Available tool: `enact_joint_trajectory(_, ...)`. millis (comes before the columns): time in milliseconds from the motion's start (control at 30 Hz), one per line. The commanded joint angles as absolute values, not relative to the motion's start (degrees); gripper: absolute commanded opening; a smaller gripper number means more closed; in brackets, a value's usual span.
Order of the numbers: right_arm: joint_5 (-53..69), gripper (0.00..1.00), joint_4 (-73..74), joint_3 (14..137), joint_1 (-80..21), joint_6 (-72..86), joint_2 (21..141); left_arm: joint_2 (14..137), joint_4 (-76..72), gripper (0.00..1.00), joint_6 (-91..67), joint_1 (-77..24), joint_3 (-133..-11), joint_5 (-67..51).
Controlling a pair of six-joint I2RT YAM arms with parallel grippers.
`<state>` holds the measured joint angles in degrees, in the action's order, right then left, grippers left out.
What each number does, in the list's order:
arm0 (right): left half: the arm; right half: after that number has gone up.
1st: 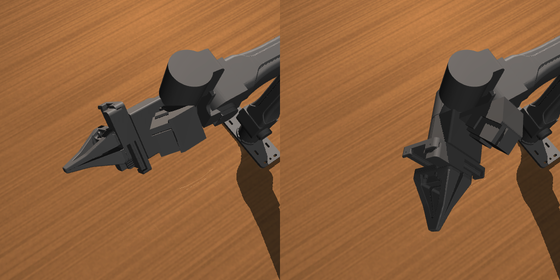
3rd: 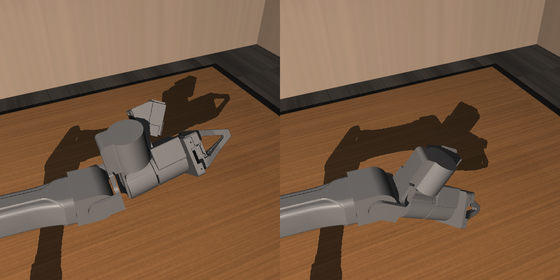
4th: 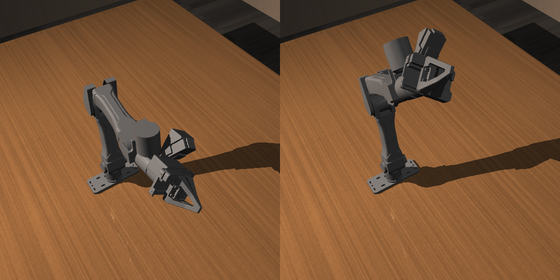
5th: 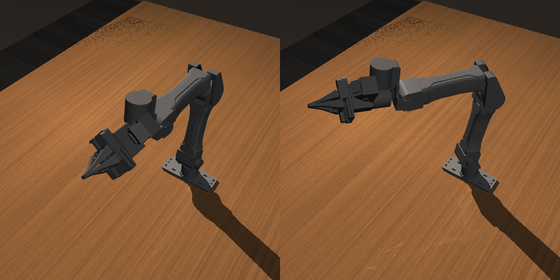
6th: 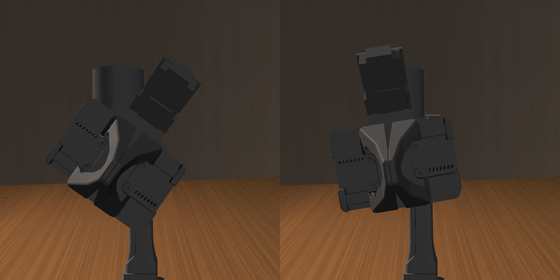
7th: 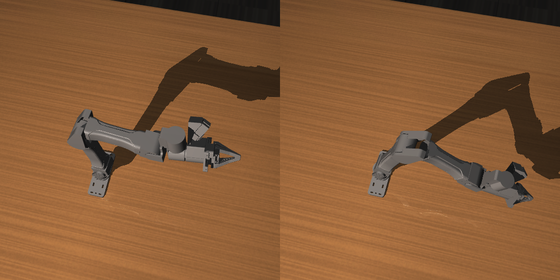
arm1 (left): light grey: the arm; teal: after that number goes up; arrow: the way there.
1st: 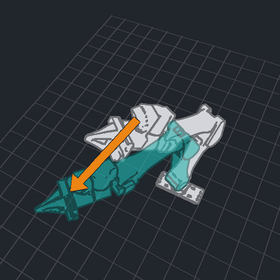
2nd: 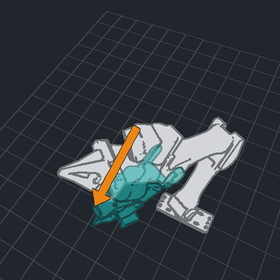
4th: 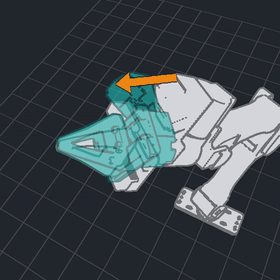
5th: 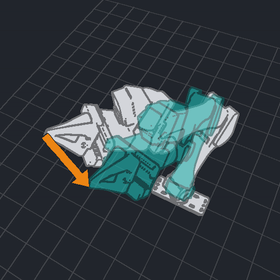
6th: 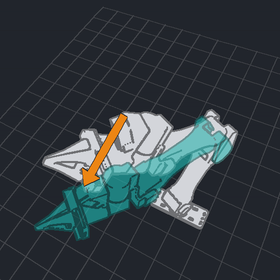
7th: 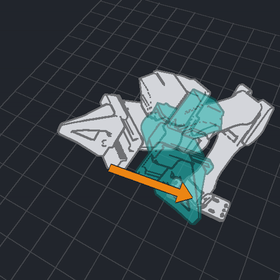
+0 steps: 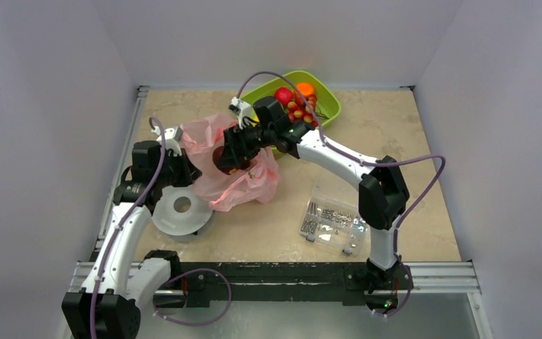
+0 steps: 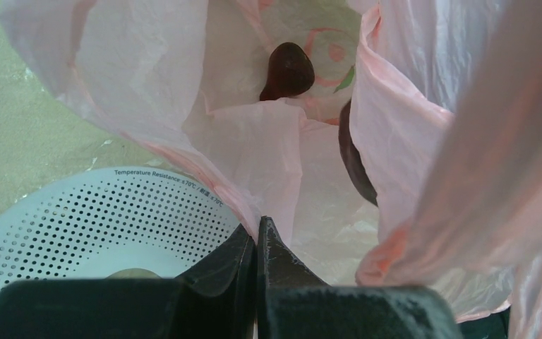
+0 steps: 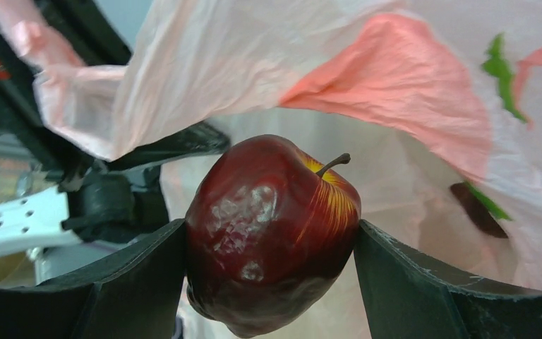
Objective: Take the fake fruits out of the plastic bag
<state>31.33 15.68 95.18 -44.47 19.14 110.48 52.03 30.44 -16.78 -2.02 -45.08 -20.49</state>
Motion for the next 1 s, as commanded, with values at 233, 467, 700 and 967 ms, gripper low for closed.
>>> enact_joint_trajectory(233, 43.53, 0.02, 16.96, 95.10, -41.76, 19.11, 101.45, 51.15, 28.99, 0.00, -15.12, -2.99, -44.69, -18.71)
enact_joint_trajectory(467, 51.41, 0.00, -8.01, 88.68, -35.64, 38.31, 98.63, 50.85, 29.30, 0.00, -15.03, -3.72, -44.57, -18.15)
enact_joint_trajectory(700, 19.26, 0.02, 8.51, 95.50, -28.68, 29.72, 104.36, 50.39, 29.53, 0.00, -14.86, -4.58, -44.56, -17.61)
enact_joint_trajectory(967, 5.02, 0.18, 13.77, 108.46, -25.70, 19.49, 121.69, 49.93, 29.49, 0.00, -14.50, -5.96, -44.57, -17.30)
